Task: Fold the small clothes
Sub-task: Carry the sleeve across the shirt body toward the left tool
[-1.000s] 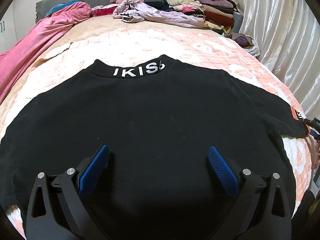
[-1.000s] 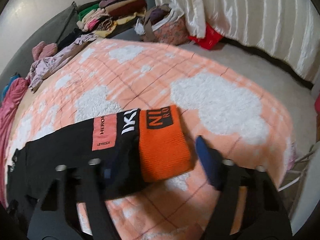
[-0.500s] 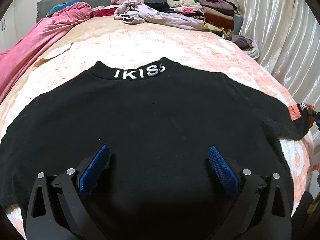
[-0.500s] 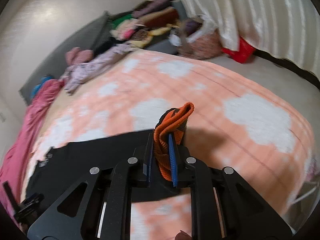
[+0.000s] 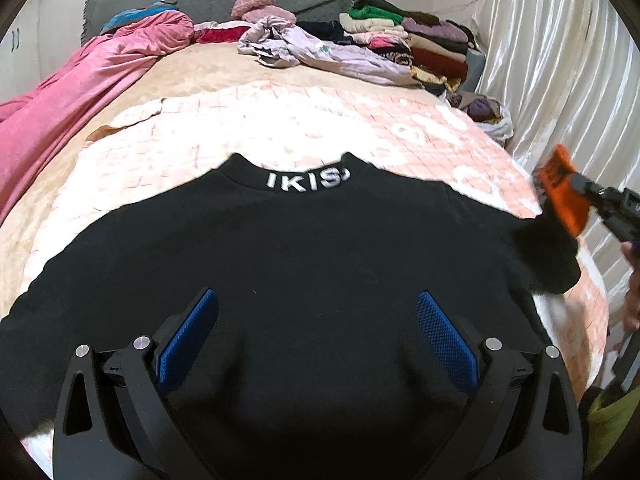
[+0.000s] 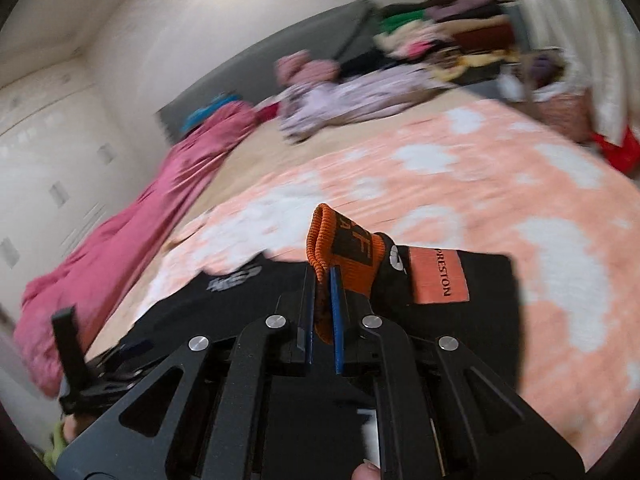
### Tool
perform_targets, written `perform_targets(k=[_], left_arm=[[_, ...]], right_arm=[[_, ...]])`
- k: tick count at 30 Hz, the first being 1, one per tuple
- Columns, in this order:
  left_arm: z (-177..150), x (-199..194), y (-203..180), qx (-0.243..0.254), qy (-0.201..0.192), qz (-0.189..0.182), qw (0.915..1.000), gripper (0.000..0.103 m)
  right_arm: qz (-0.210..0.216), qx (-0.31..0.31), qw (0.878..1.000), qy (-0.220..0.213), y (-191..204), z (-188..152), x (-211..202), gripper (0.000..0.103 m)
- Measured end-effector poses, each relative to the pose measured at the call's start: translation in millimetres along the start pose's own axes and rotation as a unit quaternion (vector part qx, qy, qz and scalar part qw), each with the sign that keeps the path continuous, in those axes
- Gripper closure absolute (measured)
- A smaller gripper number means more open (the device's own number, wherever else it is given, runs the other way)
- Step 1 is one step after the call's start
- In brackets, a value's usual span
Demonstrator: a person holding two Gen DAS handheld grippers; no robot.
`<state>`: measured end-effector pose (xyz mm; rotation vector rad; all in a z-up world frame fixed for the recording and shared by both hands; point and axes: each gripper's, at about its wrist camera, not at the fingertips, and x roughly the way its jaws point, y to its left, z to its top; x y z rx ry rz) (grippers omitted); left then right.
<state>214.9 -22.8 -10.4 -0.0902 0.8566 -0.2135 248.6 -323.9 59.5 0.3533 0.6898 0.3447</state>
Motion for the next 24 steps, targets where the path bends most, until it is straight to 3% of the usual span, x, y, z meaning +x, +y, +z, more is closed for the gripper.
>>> perform_targets(k=[4, 10, 13, 14, 16, 24], left_arm=[[-3, 3, 10, 0.004, 0.002, 0.005, 1.0, 0.004], [-10, 17, 13, -0.006, 0.017, -0.024, 0.9996, 0.004], [-13, 20, 13, -0.009, 0.018, -0.041, 0.999, 0.004], [-14, 21, 12, -0.008, 0.017, -0.043, 0.9989, 0.004], [-16, 22, 11, -0.007, 0.017, -0.05, 0.9986, 0.004], [-15, 27, -11, -0.032, 0.019, -0.121, 0.992, 0.005]], right_arm=[[0.042, -0.032, 0.998, 0.037, 43, -7, 36, 0.1], [0.077, -0.063, 0.992, 0.075, 79, -24, 75, 0.099], [0.107, -0.06, 0.988, 0.089, 84, -34, 88, 0.081], [0.11, -0.056, 0.988, 0.094, 82, -37, 89, 0.07], [0.117, -0.04, 0.987, 0.099, 75, -37, 88, 0.069], [0.031, -0.046, 0.995, 0.077, 46, -23, 74, 0.057]])
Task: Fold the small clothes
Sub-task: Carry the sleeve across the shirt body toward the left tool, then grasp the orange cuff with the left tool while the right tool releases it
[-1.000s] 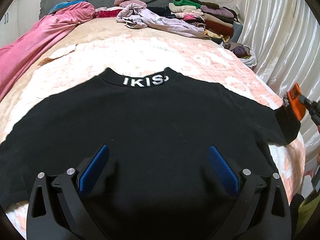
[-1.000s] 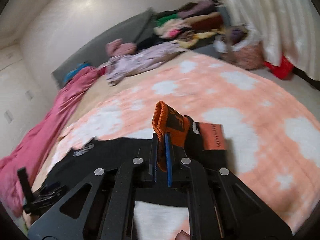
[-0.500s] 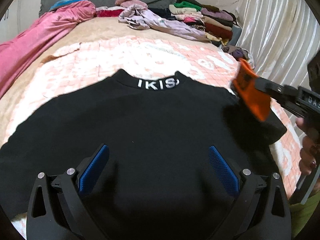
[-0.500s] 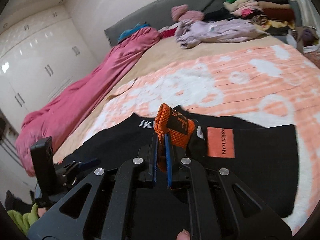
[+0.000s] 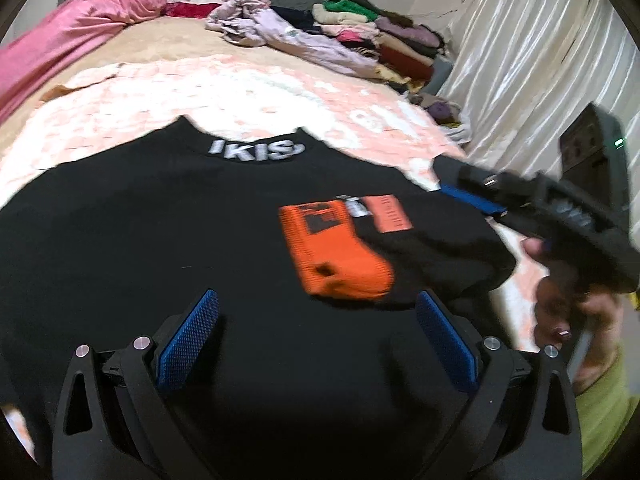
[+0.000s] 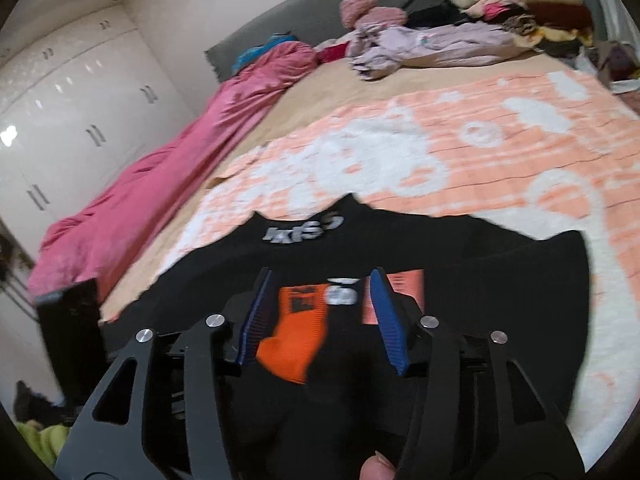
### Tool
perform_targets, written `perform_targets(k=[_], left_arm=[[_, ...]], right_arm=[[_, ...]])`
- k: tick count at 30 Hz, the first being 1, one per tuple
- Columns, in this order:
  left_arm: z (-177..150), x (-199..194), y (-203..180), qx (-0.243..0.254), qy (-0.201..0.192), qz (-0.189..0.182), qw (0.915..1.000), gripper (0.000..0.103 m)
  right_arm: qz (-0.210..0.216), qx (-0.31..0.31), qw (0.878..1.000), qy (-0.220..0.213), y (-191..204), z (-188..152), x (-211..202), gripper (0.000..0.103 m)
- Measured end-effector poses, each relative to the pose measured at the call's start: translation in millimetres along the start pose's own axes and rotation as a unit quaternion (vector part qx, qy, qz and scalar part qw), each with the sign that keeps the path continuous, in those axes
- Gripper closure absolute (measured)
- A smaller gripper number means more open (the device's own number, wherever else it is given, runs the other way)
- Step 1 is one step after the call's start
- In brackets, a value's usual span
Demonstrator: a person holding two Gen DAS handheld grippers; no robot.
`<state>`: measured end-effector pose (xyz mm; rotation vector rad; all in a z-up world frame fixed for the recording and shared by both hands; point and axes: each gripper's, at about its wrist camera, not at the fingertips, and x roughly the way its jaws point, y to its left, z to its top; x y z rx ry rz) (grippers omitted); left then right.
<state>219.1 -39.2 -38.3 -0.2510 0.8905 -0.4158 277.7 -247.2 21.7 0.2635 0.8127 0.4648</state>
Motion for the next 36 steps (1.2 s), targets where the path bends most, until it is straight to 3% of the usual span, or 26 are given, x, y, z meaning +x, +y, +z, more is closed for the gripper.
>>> perform_targets(k=[2, 4, 5, 7, 11, 13, 18, 28, 36], left_arm=[[3, 7, -8, -0.004, 0.008, -0.017, 0.9998, 0.007], [6, 18, -12, -0.013, 0.021, -0.017, 0.9995, 0.025], [9, 26, -13, -0.028, 0.03, -0.021, 0.9989, 0.028], [11, 39, -14, -0.045, 0.045, -0.026, 0.9976, 0.029], [9, 62, -22, -0.062, 0.056, 0.007, 0.9964, 0.031], [11, 67, -27, -0.062, 0.047, 0.025, 0.9967, 0.053], [16, 67, -31, -0.067, 0.024, 0.02, 0.9973, 0.089], [39, -7, -30, -0.027, -0.08, 0.035, 0.9958, 0.091], [42, -49, 7, -0.044, -0.11, 0.075, 0.9901, 0.091]], right_arm=[[-0.025, -0.015, 1.0, -0.005, -4, 0, -4, 0.056], [-0.042, -0.022, 0.999, -0.01, -9, 0, -10, 0.055], [-0.044, -0.019, 0.999, -0.014, -14, 0, -12, 0.055], [-0.049, -0.01, 0.999, -0.021, -23, 2, -19, 0.054], [-0.063, 0.002, 0.997, -0.04, -38, 8, -31, 0.054], [-0.063, 0.012, 0.997, -0.048, -45, 11, -36, 0.054], [-0.069, 0.023, 0.996, -0.057, -55, 14, -39, 0.054], [-0.074, 0.045, 0.993, -0.079, -72, 20, -55, 0.054], [-0.076, 0.042, 0.994, -0.073, -71, 18, -50, 0.054]])
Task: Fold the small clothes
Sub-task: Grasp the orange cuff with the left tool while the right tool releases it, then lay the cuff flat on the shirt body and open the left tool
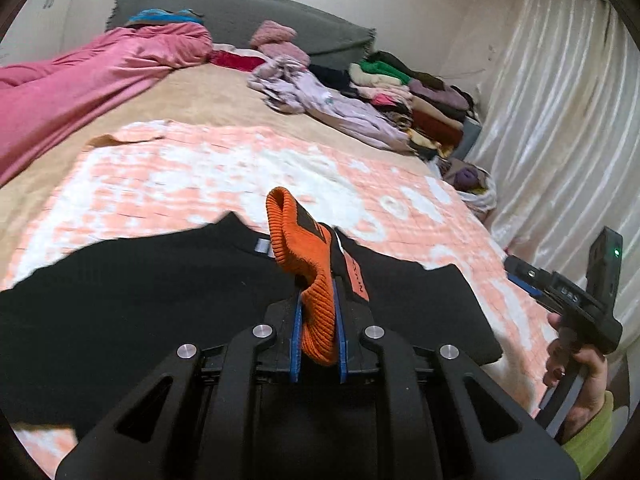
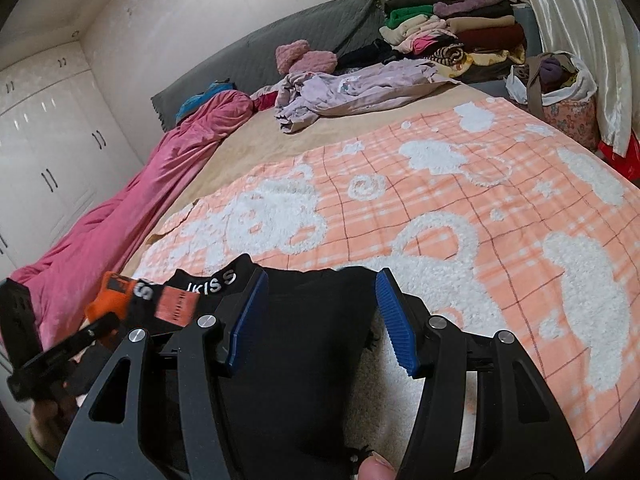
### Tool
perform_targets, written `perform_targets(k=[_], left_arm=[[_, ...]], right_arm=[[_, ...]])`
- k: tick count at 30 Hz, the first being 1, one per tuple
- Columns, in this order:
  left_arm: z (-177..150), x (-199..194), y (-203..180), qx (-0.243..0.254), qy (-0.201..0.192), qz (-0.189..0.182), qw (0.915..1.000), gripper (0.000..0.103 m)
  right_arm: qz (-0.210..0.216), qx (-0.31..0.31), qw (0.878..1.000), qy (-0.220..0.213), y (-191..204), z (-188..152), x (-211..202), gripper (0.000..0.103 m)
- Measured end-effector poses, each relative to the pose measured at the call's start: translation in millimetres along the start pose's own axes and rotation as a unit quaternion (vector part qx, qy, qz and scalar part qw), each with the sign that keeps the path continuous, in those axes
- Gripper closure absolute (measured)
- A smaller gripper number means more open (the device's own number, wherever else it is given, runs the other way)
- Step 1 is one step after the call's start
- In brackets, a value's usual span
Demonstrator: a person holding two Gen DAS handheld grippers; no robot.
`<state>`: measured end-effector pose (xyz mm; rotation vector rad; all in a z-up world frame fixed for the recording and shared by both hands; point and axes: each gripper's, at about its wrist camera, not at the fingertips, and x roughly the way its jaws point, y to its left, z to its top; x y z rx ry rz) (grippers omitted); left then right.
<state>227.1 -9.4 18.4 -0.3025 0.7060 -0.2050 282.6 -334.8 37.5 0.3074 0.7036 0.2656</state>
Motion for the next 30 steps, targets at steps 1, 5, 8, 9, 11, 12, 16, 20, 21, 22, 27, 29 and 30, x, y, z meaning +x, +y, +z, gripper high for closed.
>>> perform_targets(k=[1, 5, 8, 9, 11, 12, 16, 20, 21, 22, 27, 29, 30], left_arm=[[-1, -3, 5, -0.002, -0.002, 0.005, 1.0, 0.091], [-1, -6, 34, -0.017, -0.001, 0.026, 0.9995, 0.091], [-8, -4, 49, -0.022, 0.01, 0.031, 0.9992, 0.091], [-11, -3, 52, -0.021, 0.014, 0.032, 0.9992, 0.091], [-18, 0, 58, -0.02, 0.021, 0.034, 0.999, 0.091], [-22, 1, 61, -0.02, 0.024, 0.036, 0.9989, 0.091], [-31, 0, 74, -0.032, 0.021, 0.034, 0.9987, 0.091], [-37, 2, 84, -0.033, 0.02, 0.037, 0.9986, 0.09], [-39, 4, 87, -0.036, 0.024, 0.038, 0.9984, 0.09], [-40, 6, 89, -0.039, 0.027, 0.036, 0.9982, 0.09], [-41, 4, 97, -0.049, 0.033, 0.029, 0.9979, 0.088], [-39, 0, 98, -0.046, 0.026, 0.034, 0.998, 0.088], [-38, -3, 100, -0.047, 0.022, 0.035, 0.998, 0.088]], right_arm=[[0.0, -0.004, 1.0, 0.002, 2, -1, 1, 0.054], [-0.004, -0.022, 1.0, 0.006, 10, -5, 5, 0.054], [-0.008, -0.045, 0.999, 0.016, 21, -12, 13, 0.054], [-0.008, -0.052, 0.998, 0.019, 24, -14, 15, 0.054], [-0.01, -0.07, 0.997, 0.029, 33, -21, 21, 0.054], [-0.009, -0.079, 0.996, 0.034, 38, -24, 24, 0.054], [-0.002, -0.119, 0.991, 0.059, 57, -40, 35, 0.054], [0.01, -0.142, 0.986, 0.092, 69, -55, 46, 0.054], [0.009, -0.146, 0.984, 0.105, 69, -60, 51, 0.054], [0.004, -0.149, 0.982, 0.114, 69, -64, 55, 0.054], [-0.014, -0.16, 0.976, 0.144, 65, -78, 71, 0.052], [-0.012, -0.164, 0.976, 0.144, 68, -79, 70, 0.048], [-0.012, -0.167, 0.975, 0.143, 69, -79, 69, 0.046]])
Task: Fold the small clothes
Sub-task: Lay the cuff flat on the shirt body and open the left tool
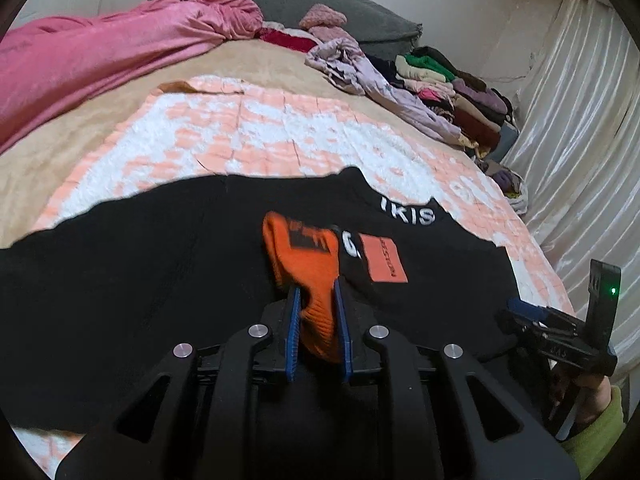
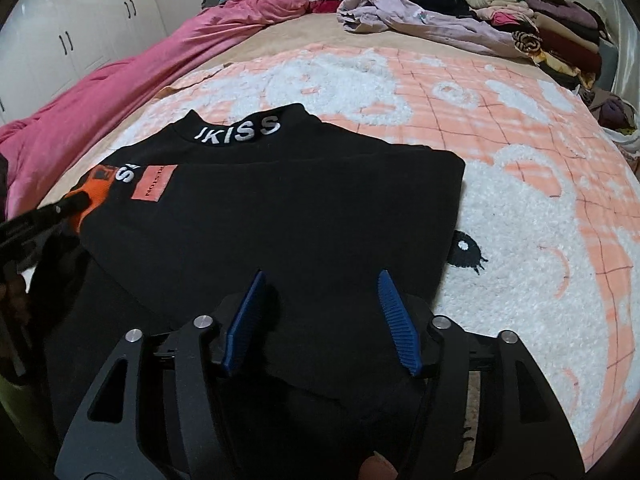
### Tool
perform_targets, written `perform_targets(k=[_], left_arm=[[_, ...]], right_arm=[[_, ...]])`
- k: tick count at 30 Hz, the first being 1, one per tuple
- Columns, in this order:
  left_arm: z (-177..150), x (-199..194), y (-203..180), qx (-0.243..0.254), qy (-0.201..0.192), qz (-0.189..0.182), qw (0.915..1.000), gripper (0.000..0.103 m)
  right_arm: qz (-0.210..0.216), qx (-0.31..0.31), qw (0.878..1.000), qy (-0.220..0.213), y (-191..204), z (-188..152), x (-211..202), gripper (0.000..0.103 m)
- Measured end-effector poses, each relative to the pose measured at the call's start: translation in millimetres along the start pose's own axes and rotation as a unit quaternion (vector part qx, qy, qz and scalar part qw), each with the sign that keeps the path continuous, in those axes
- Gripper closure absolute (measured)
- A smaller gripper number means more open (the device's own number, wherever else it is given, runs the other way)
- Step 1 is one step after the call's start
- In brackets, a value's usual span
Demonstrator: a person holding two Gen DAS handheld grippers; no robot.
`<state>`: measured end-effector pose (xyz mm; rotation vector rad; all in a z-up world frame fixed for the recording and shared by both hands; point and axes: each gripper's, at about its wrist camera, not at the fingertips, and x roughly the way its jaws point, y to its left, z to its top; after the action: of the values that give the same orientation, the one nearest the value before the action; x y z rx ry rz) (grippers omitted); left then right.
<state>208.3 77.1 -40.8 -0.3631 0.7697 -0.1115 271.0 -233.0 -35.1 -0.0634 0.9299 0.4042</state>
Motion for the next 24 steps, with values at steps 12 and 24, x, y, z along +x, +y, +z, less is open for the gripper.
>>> perform_targets(k=[12, 24], left_arm=[[15, -29, 0, 0.015, -0.04, 0.016, 0.999, 0.088], [-3, -15, -25, 0.062, 0.001, 0.011, 0.998, 0.062]], right_arm=[[-0.004, 0.006, 1.0, -0.023, 3, 0, -15, 0.045], [0.006, -0.007, 1.0, -0.027, 15, -1, -19, 0.045]])
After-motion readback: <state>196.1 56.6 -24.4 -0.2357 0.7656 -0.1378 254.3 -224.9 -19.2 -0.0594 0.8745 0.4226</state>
